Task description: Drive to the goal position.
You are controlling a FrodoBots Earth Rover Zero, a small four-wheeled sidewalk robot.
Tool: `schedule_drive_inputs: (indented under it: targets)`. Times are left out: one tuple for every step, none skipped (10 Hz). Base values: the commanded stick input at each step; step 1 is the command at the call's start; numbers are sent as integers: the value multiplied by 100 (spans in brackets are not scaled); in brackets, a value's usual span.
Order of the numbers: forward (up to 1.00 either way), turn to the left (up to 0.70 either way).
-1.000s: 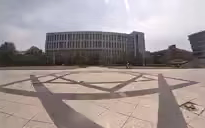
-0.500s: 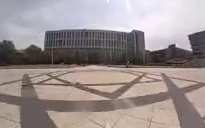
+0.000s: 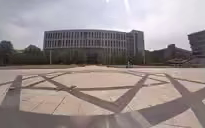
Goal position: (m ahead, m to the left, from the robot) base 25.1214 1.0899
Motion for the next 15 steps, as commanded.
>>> schedule_drive_inputs:
  targets:
    - [100, -5]
    - [100, 0]
    - [100, 0]
    - [100, 0]
    - [100, 0]
    - [100, 0]
    - [100, 0]
    - [100, 0]
    - [100, 0]
    - [100, 0]
    - [100, 0]
    - [100, 0]
    - [100, 0]
    - [100, 0]
    - [100, 0]
